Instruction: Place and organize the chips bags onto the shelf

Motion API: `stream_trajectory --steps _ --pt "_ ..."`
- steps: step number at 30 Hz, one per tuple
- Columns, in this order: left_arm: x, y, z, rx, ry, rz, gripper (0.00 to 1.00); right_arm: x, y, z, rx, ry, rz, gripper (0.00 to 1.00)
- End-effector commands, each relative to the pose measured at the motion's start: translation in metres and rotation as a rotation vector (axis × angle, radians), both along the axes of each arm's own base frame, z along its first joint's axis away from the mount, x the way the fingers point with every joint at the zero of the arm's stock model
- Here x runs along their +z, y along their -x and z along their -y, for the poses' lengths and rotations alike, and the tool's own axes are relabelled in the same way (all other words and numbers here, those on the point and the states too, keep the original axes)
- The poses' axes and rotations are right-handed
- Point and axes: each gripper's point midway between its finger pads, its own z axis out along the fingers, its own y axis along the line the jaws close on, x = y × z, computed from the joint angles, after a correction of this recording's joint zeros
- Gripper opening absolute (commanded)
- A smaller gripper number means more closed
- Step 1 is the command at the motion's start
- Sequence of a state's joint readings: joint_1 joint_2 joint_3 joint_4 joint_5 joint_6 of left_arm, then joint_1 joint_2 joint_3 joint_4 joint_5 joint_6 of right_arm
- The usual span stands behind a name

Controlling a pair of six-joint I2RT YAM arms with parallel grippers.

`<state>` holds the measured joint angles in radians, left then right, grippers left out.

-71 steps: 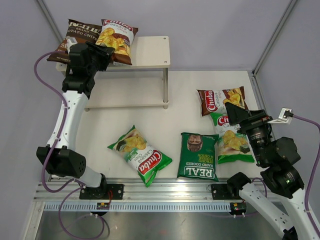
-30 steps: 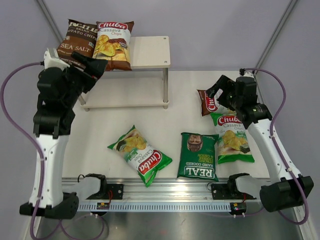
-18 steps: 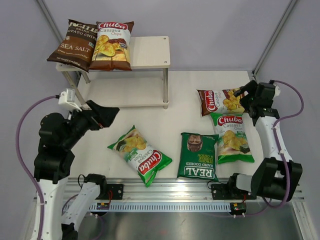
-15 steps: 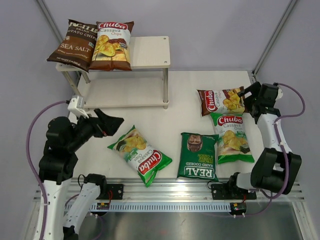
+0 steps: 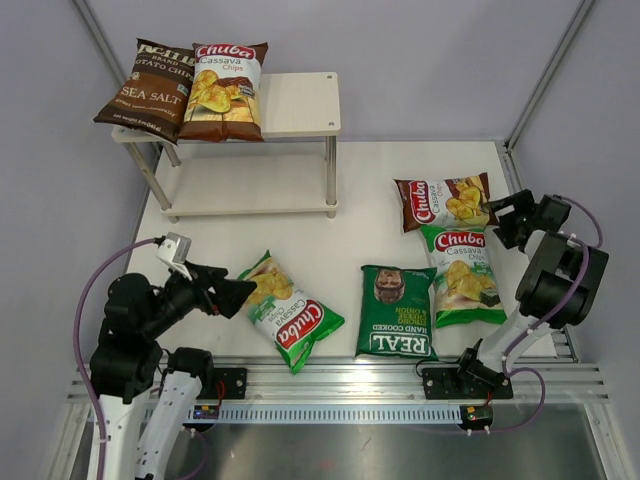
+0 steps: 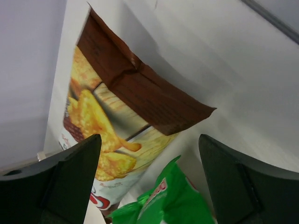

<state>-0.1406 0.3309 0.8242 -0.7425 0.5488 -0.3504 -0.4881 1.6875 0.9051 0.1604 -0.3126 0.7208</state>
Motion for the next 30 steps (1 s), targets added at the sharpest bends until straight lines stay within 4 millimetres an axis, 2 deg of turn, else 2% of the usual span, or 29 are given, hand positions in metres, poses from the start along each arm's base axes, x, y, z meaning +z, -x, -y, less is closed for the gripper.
stream_trajectory --steps 1,2,3,4,6,7,8,14,15,19,21,22,24,26,27,28,30 --pt "0.008 -0.001 0.005 -0.039 -0.003 0.058 0.99 -0.004 -0.028 -0.004 0.163 -0.081 0.142 0.9" --pt "0.007 0.0 0.007 -0.053 -0.002 0.053 0.99 -0.008 -0.029 -0.011 0.216 -0.096 0.143 0.91" --pt "0.006 0.0 0.008 -0.061 -0.004 0.05 0.99 -0.01 -0.033 -0.008 0.217 -0.097 0.135 0.91" --pt "0.005 0.001 0.009 -0.067 -0.004 0.046 0.99 -0.026 -0.032 -0.009 0.216 -0.122 0.106 0.91" --pt "0.006 0.002 0.01 -0.074 -0.005 0.052 0.99 -0.03 -0.037 -0.012 0.254 -0.133 0.122 0.89" --pt "0.006 0.003 0.01 -0.076 -0.004 0.051 0.99 -0.044 -0.036 -0.015 0.267 -0.159 0.098 0.88" --pt "0.006 0.003 0.011 -0.079 -0.002 0.056 0.99 -0.045 -0.037 -0.02 0.289 -0.2 0.102 0.84" --pt "0.005 0.004 0.012 -0.09 0.001 0.054 0.99 -0.046 -0.047 -0.023 0.339 -0.221 0.119 0.77" --pt "0.006 0.005 0.012 -0.089 0.002 0.058 0.99 -0.045 -0.05 -0.023 0.347 -0.222 0.127 0.73" --pt "0.005 0.004 0.012 -0.086 0.001 0.057 0.99 -0.043 -0.057 -0.026 0.367 -0.236 0.166 0.41" --pt "0.004 0.003 0.011 -0.081 0.002 0.053 0.99 -0.039 -0.057 -0.028 0.373 -0.229 0.182 0.34" --pt "0.004 0.003 0.011 -0.082 0.001 0.056 0.99 -0.032 -0.06 -0.028 0.374 -0.21 0.203 0.27" --pt "0.003 0.002 0.011 -0.077 0.0 0.051 0.99 -0.024 -0.06 -0.03 0.37 -0.213 0.236 0.22" --pt "0.002 0.0 0.011 -0.07 0.0 0.044 0.99 -0.003 -0.064 -0.03 0.371 -0.196 0.298 0.09" --pt "0.001 0.0 0.011 -0.069 0.0 0.039 0.99 0.001 -0.063 -0.033 0.377 -0.19 0.309 0.04" --pt "0.0 -0.002 0.011 -0.067 -0.001 0.033 0.99 0.014 -0.064 -0.033 0.38 -0.168 0.329 0.0" --pt "0.0 -0.003 0.011 -0.064 -0.002 0.026 0.99 0.028 -0.067 -0.04 0.398 -0.138 0.348 0.0"
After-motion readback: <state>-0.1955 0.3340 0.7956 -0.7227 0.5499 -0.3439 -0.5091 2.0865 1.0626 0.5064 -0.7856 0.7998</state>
